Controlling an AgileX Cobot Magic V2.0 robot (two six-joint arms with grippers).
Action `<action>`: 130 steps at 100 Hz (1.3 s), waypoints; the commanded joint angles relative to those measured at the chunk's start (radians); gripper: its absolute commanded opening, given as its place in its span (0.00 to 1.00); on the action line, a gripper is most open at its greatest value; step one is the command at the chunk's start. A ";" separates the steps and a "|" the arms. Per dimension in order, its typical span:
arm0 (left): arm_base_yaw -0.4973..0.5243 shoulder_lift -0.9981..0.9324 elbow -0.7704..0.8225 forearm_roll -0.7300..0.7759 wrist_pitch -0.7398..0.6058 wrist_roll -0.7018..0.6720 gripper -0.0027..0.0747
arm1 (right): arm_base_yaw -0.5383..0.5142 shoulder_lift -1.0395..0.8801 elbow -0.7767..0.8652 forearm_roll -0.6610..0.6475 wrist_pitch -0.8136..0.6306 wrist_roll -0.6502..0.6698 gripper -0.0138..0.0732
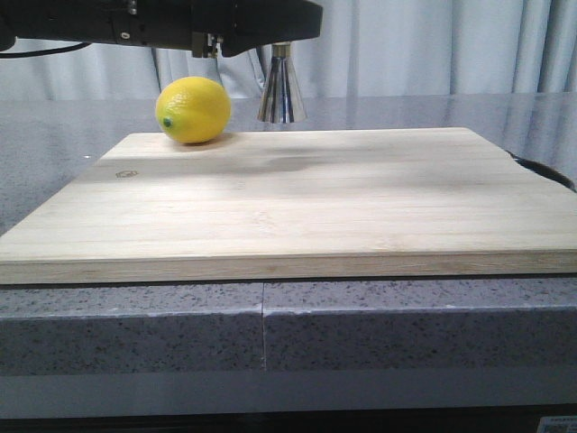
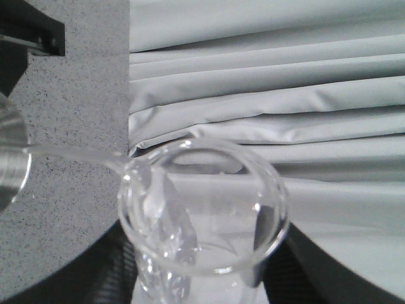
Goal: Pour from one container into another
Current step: 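Tilt the beaker with the right gripper, pouring liquid into the jigger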
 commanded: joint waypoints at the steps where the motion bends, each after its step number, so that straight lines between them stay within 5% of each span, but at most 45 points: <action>1: -0.008 -0.059 -0.030 -0.092 0.105 -0.008 0.37 | -0.001 -0.035 -0.039 -0.031 -0.025 -0.008 0.50; 100: -0.008 -0.059 -0.030 -0.092 0.105 -0.008 0.37 | -0.001 -0.035 -0.039 -0.083 -0.020 -0.004 0.50; 130: -0.008 -0.059 -0.030 -0.092 0.105 -0.008 0.37 | -0.001 -0.035 -0.039 0.120 0.037 0.266 0.50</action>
